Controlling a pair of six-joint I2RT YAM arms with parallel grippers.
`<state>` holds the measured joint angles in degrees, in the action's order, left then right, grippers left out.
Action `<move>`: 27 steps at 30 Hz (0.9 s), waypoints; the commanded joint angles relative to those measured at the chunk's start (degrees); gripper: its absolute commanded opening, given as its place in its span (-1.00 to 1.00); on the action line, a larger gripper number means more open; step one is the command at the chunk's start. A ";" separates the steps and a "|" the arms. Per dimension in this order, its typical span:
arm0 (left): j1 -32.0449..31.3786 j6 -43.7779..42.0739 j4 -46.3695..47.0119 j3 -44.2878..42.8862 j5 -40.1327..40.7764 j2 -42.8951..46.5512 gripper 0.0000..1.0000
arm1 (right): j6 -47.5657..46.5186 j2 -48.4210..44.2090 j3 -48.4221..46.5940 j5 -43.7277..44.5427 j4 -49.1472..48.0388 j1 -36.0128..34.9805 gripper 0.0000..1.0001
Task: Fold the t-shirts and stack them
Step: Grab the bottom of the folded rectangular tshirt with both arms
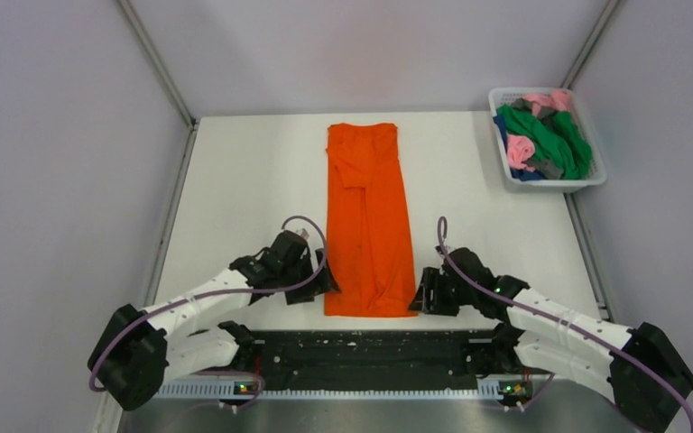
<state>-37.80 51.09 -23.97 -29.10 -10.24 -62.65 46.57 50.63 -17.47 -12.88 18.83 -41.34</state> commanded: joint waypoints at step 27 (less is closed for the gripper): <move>-8.24 12.49 7.26 8.48 -9.73 6.68 -1.00 | 3.55 -10.53 9.81 -14.40 -0.79 0.28 -1.00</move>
<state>-44.53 59.79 -18.11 -21.82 -15.35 -59.99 48.84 47.77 -9.17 -22.04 11.27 -41.19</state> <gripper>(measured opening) 0.014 0.010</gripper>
